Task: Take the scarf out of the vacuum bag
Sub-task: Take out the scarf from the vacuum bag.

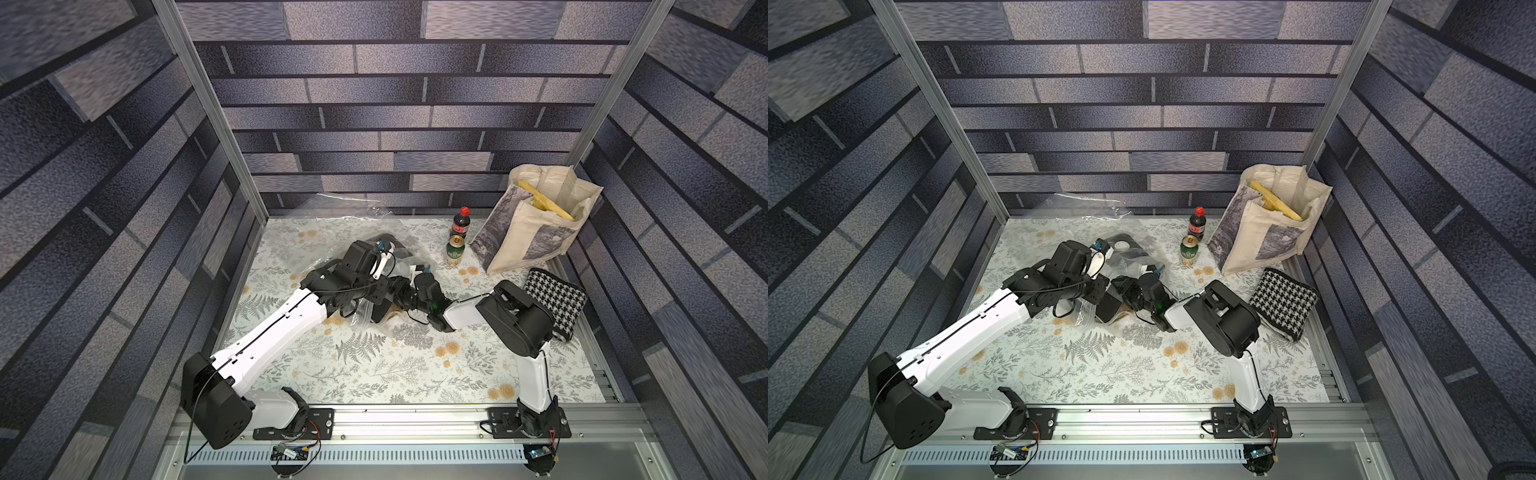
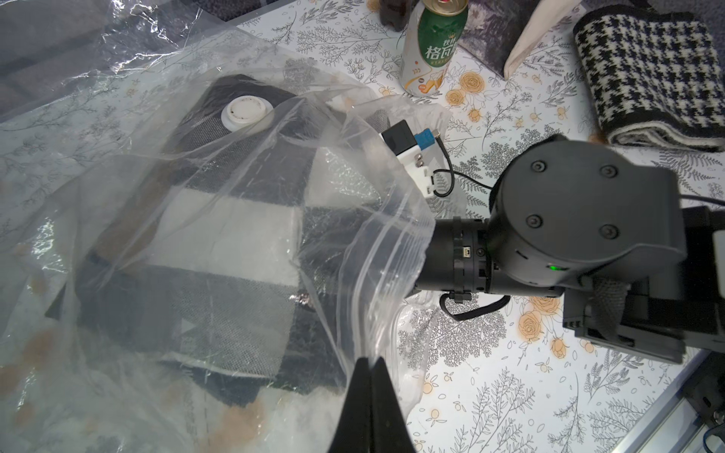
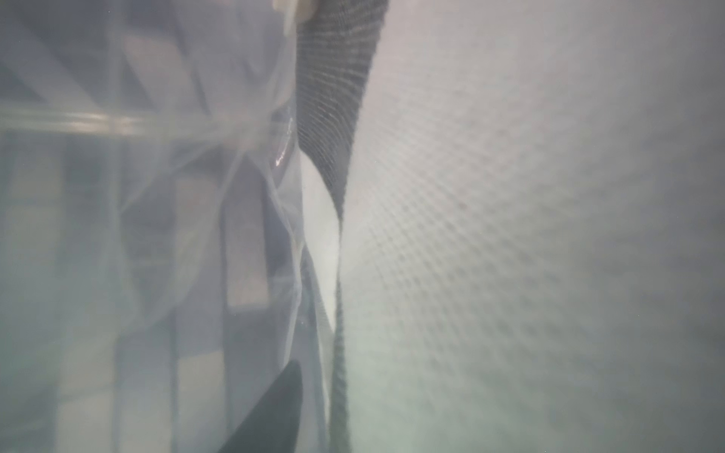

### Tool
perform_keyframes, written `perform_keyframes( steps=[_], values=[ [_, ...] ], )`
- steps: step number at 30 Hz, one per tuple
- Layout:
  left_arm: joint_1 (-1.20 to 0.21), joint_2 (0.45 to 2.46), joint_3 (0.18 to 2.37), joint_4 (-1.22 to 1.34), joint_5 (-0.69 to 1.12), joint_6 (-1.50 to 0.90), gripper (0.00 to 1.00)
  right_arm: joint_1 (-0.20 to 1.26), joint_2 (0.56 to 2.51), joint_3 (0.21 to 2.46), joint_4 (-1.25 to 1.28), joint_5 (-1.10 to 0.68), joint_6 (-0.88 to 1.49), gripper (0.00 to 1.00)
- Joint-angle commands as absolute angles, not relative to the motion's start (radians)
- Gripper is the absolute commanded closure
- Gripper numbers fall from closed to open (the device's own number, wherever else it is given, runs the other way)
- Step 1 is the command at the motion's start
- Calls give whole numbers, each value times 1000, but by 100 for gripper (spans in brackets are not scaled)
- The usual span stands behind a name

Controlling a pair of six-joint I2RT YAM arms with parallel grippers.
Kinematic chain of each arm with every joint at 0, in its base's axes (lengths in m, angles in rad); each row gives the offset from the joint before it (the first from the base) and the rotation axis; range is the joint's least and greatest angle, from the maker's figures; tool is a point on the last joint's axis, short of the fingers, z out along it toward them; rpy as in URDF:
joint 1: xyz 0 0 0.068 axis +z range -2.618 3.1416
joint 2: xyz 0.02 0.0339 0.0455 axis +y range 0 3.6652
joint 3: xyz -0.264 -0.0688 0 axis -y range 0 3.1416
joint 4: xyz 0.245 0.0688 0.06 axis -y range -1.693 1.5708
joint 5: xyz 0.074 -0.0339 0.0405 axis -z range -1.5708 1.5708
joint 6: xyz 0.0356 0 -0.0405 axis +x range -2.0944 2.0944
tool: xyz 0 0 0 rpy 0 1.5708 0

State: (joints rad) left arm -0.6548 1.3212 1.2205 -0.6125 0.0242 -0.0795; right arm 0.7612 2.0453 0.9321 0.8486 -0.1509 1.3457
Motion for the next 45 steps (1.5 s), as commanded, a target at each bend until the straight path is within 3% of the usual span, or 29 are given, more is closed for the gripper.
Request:
perform_keyframes(
  steps=[1,5,9,45],
  values=[
    [-650,1279,1206,-591,47,-99,100,776,2041,962,849,-181,1337,57],
    [-649,1272,1205,-596,47,-98,100,775,2034,953,836,-177,1328,88],
    [-650,1270,1206,-597,47,-98,100,776,1996,945,840,-179,1331,100],
    [-648,1380,1257,-658,83,-112,100,783,1790,969,659,-233,1325,100]
  ],
)
